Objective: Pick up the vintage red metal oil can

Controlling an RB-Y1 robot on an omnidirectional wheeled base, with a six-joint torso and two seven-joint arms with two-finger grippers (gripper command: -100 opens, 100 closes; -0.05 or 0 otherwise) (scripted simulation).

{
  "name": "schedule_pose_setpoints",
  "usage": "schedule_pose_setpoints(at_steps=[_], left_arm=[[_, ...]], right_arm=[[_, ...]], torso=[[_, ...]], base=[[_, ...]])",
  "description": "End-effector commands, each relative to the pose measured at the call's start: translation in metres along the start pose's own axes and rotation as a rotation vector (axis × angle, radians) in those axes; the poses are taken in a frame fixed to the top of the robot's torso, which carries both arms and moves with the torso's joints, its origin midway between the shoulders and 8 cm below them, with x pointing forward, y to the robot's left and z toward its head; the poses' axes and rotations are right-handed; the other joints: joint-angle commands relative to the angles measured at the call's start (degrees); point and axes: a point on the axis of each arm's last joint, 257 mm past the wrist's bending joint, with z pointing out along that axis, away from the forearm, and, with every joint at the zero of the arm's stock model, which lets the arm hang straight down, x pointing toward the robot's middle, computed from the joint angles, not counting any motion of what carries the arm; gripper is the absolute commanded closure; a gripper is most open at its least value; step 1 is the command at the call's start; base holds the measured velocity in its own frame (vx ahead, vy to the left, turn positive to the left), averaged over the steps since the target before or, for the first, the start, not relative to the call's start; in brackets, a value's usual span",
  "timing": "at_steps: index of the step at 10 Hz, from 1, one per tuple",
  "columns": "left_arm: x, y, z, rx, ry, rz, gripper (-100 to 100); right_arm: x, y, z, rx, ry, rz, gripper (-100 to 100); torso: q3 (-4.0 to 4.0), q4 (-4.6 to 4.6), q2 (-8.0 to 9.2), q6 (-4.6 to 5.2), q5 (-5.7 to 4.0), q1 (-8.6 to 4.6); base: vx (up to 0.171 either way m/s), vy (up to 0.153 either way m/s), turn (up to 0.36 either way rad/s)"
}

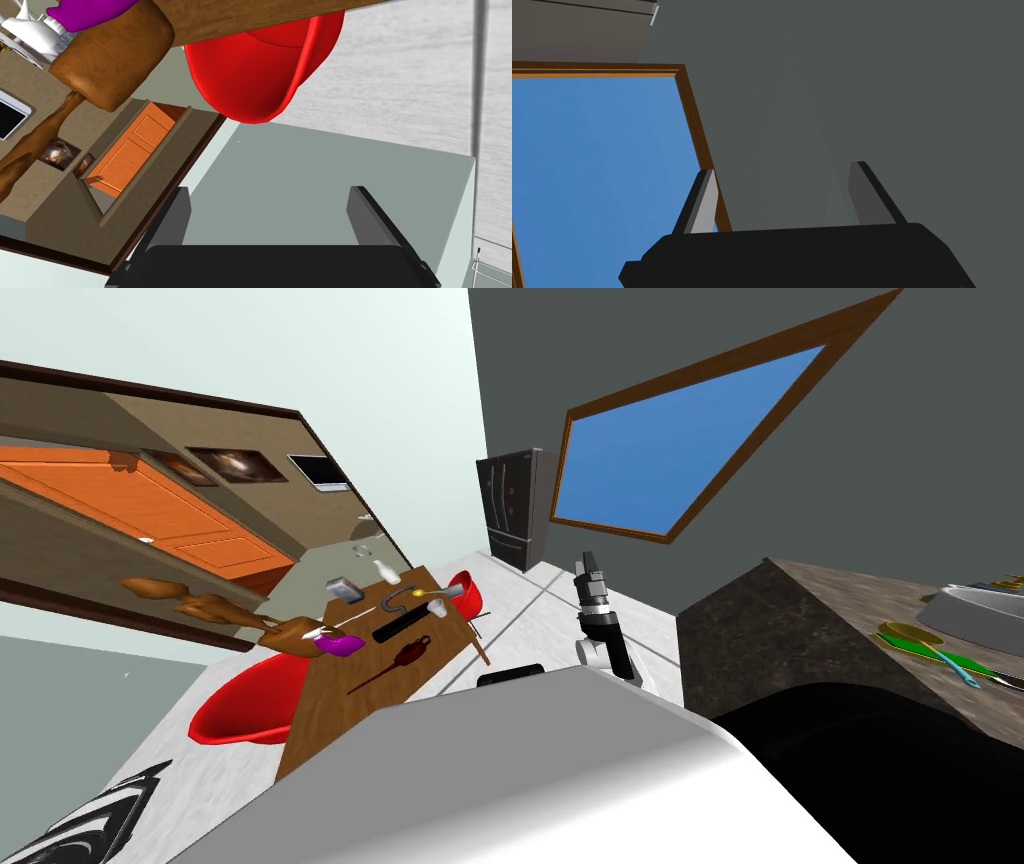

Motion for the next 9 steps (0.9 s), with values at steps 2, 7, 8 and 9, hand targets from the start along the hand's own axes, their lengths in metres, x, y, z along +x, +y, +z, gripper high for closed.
schedule_pose_setpoints(at_steps=[2,7,8,9], left_arm=[[-0.018,0.024,-0.003,-0.078,-0.001,-0.043,-100],[-0.04,0.078,-0.012,-0.224,0.016,-0.136,-100],[-0.049,0.088,-0.016,-0.249,0.021,-0.176,-100],[-0.047,0.101,-0.018,-0.28,0.028,-0.186,-100]], right_arm=[[0.0,0.0,0.0,0.0,0.0,0.0,0],[0.0,0.0,0.0,0.0,0.0,0.0,0],[0.0,0.0,0.0,0.0,0.0,0.0,0],[0.0,0.0,0.0,0.0,0.0,0.0,0]], torso=[[0.02,0.01,0.04,-0.04,0.01,0.06],[-0.02,-0.01,-0.03,0.03,0.0,0.01],[-0.01,0.0,-0.02,-0.04,0.01,0.05],[-0.01,-0.01,-0.03,0.02,0.01,0.05]], base=[[0.01,-0.025,-0.116],[0.024,-0.032,-0.174],[0.028,-0.027,-0.216],[0.021,-0.019,-0.129]])
